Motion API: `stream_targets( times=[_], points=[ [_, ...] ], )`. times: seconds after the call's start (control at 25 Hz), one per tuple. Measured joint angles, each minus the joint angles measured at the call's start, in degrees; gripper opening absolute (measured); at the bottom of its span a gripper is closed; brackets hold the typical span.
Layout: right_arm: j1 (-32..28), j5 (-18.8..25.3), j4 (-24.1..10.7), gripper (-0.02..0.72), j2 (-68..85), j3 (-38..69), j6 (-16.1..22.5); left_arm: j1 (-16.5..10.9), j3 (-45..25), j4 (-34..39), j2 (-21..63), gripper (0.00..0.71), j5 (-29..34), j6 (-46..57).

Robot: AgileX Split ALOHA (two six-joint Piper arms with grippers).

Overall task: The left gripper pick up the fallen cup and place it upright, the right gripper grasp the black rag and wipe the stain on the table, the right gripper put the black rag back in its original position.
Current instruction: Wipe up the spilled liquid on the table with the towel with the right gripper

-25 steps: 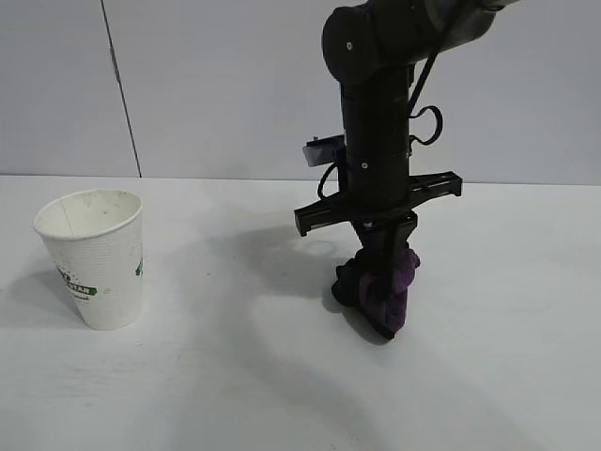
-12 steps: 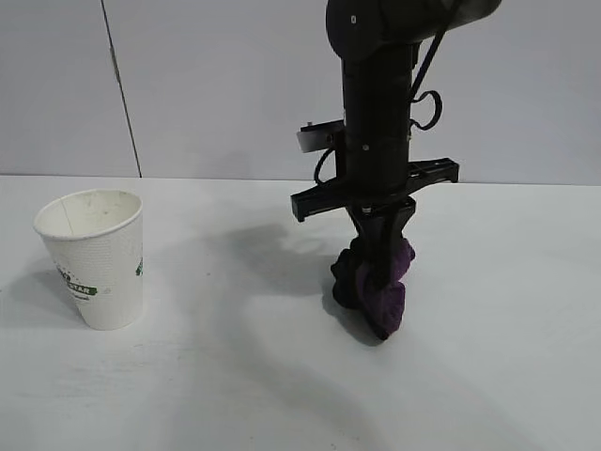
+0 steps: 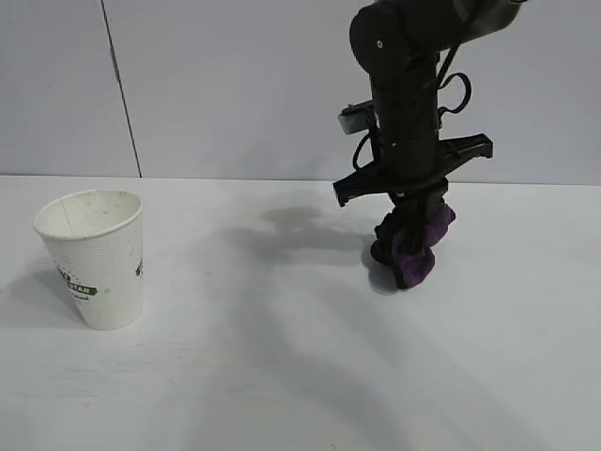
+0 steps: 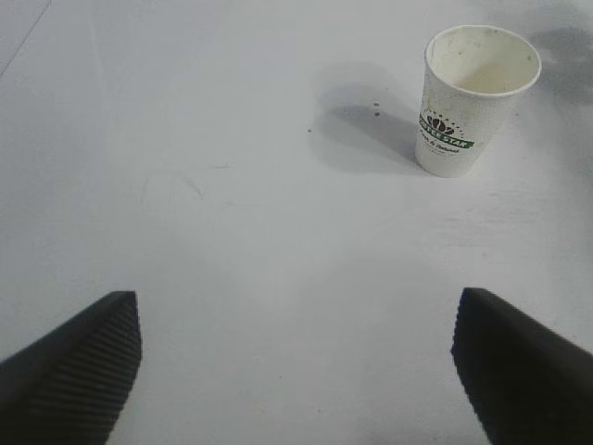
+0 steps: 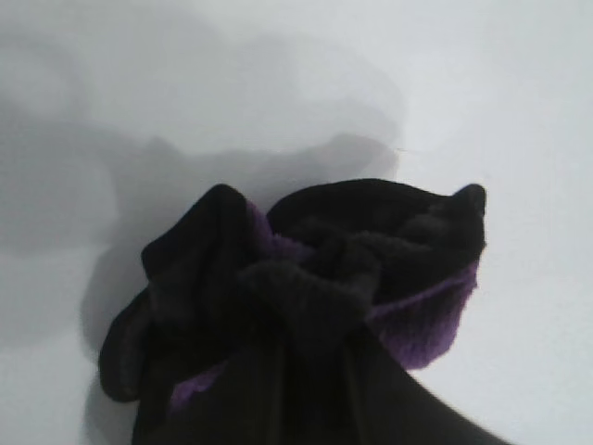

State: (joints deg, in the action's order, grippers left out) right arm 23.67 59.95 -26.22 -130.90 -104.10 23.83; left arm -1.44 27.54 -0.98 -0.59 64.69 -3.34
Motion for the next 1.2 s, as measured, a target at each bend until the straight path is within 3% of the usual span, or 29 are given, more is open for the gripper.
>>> stream_targets(
  times=[0.32,0.52,0.84,0.96,1.2],
  points=[
    [-1.1,1.1,-1.1,0.052,-1.9,0.0,0.8,0.0,0.0,0.0,0.0,0.654,0.0,0.0],
    [-1.1,-5.6,0.5,0.052,-2.0,0.0,5.4,0.0,0.0,0.0,0.0,0.654,0.0,0.0],
    [-1.1,-13.1,1.6,0.052,-2.0,0.0,6.3,0.0,0.0,0.0,0.0,0.654,0.0,0.0],
    [-1.1,-12.8,6.5,0.052,-2.0,0.0,4.9,0.0,0.0,0.0,0.0,0.654,0.0,0.0],
    [-1.1,-2.5,26.9,0.052,-1.8,-0.1,-12.4,0.0,0.0,0.0,0.0,0.654,0.0,0.0]
  ],
)
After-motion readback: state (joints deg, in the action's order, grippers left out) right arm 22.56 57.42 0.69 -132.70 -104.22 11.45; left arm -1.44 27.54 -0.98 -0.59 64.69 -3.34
